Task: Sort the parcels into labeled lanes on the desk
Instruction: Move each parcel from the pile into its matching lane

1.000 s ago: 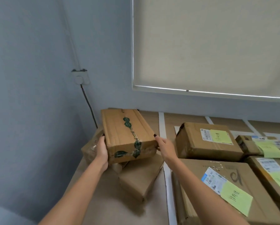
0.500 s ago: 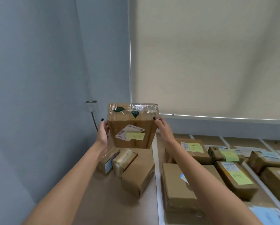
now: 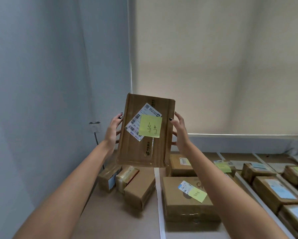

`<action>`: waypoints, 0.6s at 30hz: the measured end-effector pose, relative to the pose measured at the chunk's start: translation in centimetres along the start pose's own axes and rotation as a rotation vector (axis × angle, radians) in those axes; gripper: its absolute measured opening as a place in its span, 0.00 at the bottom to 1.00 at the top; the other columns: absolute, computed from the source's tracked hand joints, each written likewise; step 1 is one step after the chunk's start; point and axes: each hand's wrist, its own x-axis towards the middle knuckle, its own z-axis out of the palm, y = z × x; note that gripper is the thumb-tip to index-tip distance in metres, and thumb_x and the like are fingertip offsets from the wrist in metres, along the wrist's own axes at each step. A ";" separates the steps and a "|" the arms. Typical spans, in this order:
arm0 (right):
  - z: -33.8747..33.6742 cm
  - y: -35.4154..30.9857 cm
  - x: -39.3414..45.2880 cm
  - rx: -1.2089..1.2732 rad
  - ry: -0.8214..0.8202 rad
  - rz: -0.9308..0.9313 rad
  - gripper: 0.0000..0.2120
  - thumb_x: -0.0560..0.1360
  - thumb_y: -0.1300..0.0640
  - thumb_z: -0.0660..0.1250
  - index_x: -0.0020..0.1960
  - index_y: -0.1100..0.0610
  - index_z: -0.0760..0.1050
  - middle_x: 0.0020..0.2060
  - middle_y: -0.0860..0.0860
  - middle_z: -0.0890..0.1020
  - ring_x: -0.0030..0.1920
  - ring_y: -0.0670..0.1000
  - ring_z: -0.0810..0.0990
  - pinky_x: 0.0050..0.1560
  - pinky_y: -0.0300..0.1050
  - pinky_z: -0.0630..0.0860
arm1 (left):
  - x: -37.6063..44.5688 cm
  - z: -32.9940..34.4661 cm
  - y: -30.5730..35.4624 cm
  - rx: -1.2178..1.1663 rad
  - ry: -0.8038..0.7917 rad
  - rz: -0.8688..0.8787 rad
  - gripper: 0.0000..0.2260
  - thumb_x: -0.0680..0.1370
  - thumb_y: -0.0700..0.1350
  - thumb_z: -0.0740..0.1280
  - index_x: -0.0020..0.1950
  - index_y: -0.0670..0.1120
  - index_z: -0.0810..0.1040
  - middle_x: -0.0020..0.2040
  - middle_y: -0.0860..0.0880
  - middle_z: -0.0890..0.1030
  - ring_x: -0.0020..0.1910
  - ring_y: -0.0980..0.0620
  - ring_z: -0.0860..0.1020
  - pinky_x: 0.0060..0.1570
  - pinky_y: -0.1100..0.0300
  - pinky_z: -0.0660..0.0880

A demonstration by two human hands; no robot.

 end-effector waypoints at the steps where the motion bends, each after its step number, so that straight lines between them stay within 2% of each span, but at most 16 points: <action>1: -0.2 -0.2 -0.3 -0.001 -0.004 0.005 0.34 0.67 0.44 0.59 0.72 0.43 0.57 0.53 0.45 0.74 0.61 0.55 0.72 0.59 0.60 0.71 | -0.2 0.1 0.1 0.026 -0.013 0.012 0.21 0.80 0.57 0.50 0.72 0.56 0.63 0.72 0.51 0.66 0.67 0.43 0.67 0.64 0.41 0.65; 3: -0.7 -0.3 -0.9 -0.005 0.001 0.025 0.33 0.68 0.44 0.59 0.72 0.42 0.56 0.58 0.46 0.72 0.62 0.56 0.70 0.56 0.59 0.72 | -0.9 0.3 0.3 0.063 -0.039 0.007 0.25 0.77 0.59 0.54 0.73 0.54 0.62 0.71 0.48 0.68 0.67 0.41 0.67 0.66 0.38 0.64; 6: -1.7 -0.1 -1.2 0.001 0.051 0.034 0.26 0.77 0.48 0.58 0.73 0.43 0.55 0.69 0.53 0.66 0.62 0.57 0.69 0.52 0.55 0.71 | -1.8 0.4 0.2 0.071 -0.066 -0.076 0.30 0.72 0.61 0.57 0.71 0.49 0.64 0.69 0.43 0.69 0.67 0.40 0.67 0.66 0.38 0.64; 9: -2.9 0.4 -1.4 0.009 0.101 0.061 0.25 0.78 0.48 0.57 0.74 0.44 0.55 0.71 0.55 0.65 0.60 0.56 0.71 0.54 0.54 0.71 | -2.4 0.3 -0.8 -0.058 -0.032 -0.160 0.21 0.78 0.54 0.57 0.65 0.42 0.70 0.64 0.43 0.70 0.67 0.42 0.67 0.67 0.44 0.66; 11: -3.4 0.8 -1.5 0.015 0.118 0.063 0.26 0.78 0.48 0.57 0.74 0.46 0.55 0.70 0.56 0.67 0.59 0.56 0.72 0.56 0.54 0.71 | -3.1 0.6 -1.2 -0.123 -0.048 -0.182 0.15 0.80 0.51 0.56 0.58 0.42 0.72 0.55 0.44 0.74 0.62 0.43 0.70 0.67 0.47 0.66; 13: -3.7 1.1 -1.5 0.016 0.130 0.060 0.26 0.78 0.49 0.58 0.74 0.48 0.55 0.69 0.57 0.68 0.59 0.55 0.72 0.58 0.54 0.70 | -3.7 1.0 -1.5 -0.161 -0.091 -0.188 0.15 0.80 0.51 0.55 0.56 0.42 0.73 0.50 0.45 0.76 0.57 0.46 0.72 0.66 0.50 0.67; 16: -4.0 1.5 -1.5 -0.018 0.143 0.068 0.26 0.78 0.48 0.59 0.73 0.49 0.57 0.70 0.57 0.67 0.65 0.57 0.69 0.65 0.59 0.67 | -4.5 1.5 -1.6 -0.174 -0.135 -0.178 0.14 0.80 0.51 0.54 0.53 0.45 0.75 0.49 0.46 0.76 0.52 0.49 0.74 0.56 0.56 0.71; 18: -4.2 1.6 -1.7 -0.044 0.147 0.079 0.26 0.78 0.48 0.59 0.73 0.50 0.58 0.70 0.56 0.67 0.66 0.58 0.69 0.66 0.60 0.66 | -4.7 1.6 -1.7 -0.163 -0.175 -0.176 0.15 0.80 0.53 0.54 0.50 0.47 0.78 0.46 0.47 0.79 0.47 0.51 0.77 0.46 0.58 0.75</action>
